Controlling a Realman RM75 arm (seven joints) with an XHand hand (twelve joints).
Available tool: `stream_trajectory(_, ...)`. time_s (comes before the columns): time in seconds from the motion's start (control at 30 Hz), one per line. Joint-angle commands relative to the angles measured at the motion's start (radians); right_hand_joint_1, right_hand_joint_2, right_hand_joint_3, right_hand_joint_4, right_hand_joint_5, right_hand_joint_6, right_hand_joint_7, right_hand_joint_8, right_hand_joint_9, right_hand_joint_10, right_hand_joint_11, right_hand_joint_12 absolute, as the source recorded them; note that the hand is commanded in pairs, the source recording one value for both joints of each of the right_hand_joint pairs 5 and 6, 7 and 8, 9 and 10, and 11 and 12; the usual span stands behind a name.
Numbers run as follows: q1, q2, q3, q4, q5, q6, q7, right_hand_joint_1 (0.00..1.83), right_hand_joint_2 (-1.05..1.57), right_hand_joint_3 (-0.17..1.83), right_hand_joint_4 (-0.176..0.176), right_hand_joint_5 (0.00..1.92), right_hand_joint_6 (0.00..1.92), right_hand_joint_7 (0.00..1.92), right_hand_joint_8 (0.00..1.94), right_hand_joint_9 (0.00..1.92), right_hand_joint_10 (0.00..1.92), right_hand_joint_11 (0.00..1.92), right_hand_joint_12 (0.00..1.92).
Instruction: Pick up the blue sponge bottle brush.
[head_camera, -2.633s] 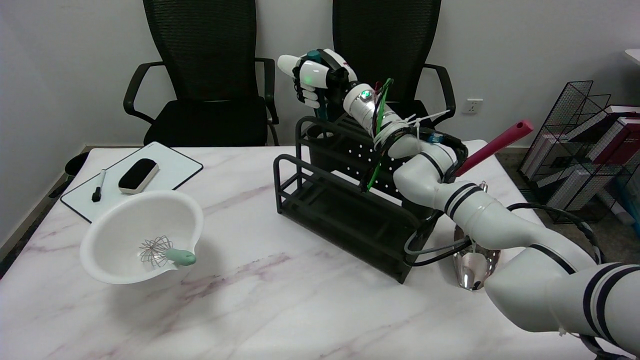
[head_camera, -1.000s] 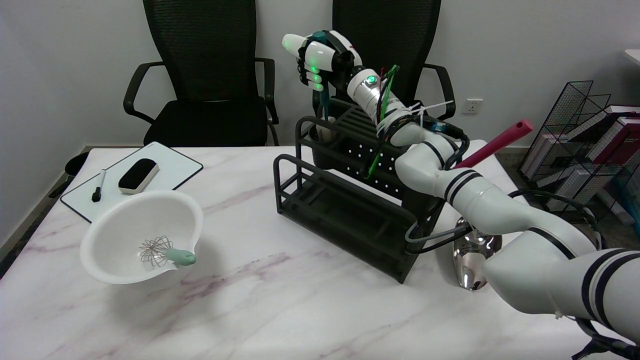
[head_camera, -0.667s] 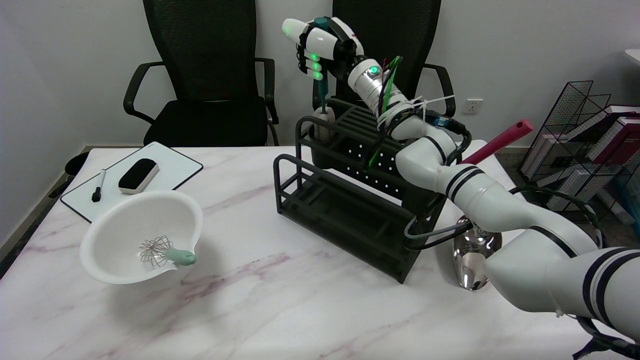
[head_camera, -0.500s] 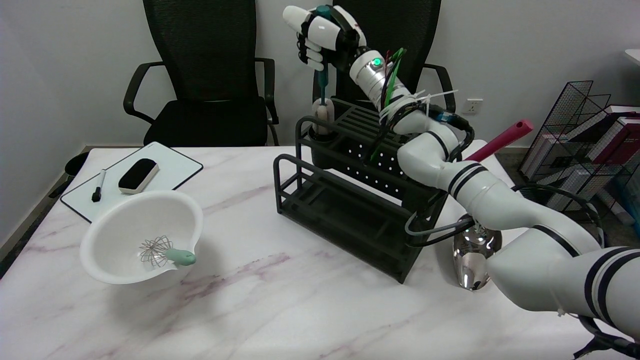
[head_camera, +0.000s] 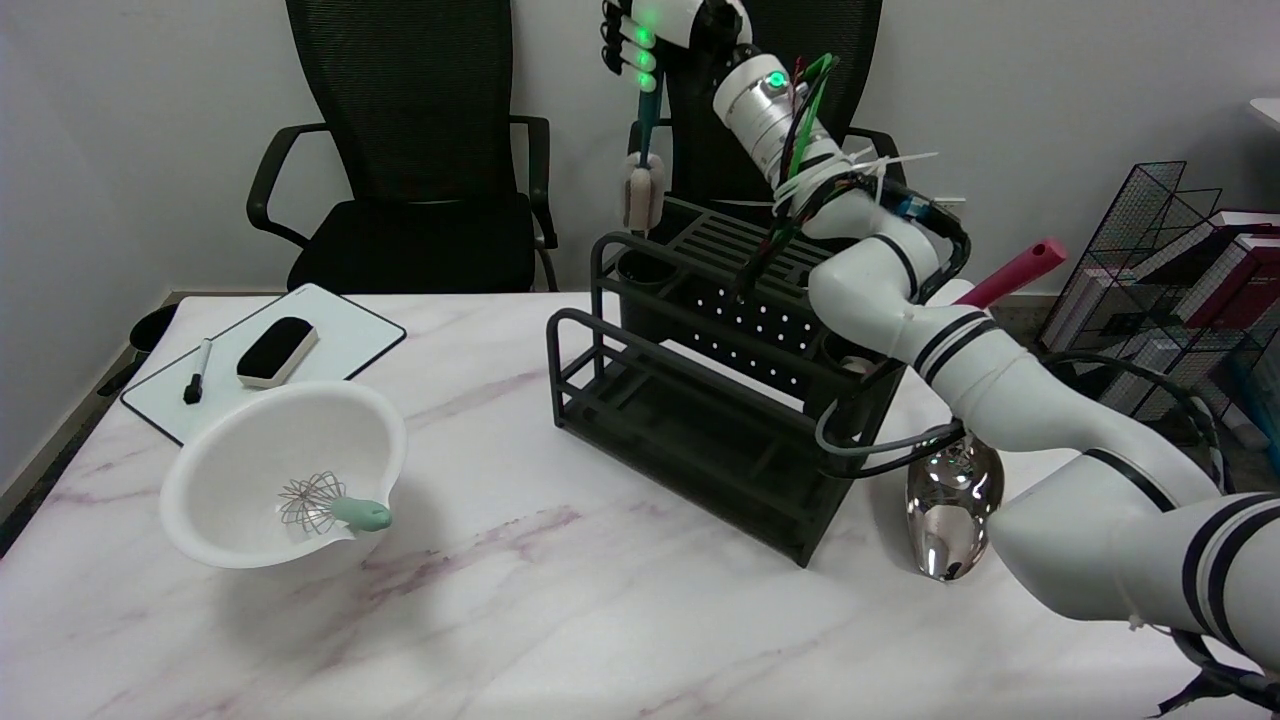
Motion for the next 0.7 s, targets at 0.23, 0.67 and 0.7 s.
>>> stream_trajectory(0.23,-0.074,0.028,-0.023,0.362,0.264,-0.025,-0.004,0.97,1.57,0.44,0.0,1.92,1.92,1.92,1.92,1.92,1.92,1.92,1.92)
stream_trajectory(0.67,-0.318,-0.02,-0.094,0.613,0.311,-0.036,-0.004,0.97,1.57,0.57,0.0,1.92,1.92,1.92,1.92,1.92,1.92,1.92,1.92)
stream_trajectory(0.7,-0.353,-0.022,-0.096,0.626,0.311,-0.036,-0.004,0.97,1.57,0.6,0.0,1.92,1.92,1.92,1.92,1.92,1.92,1.92,1.92)
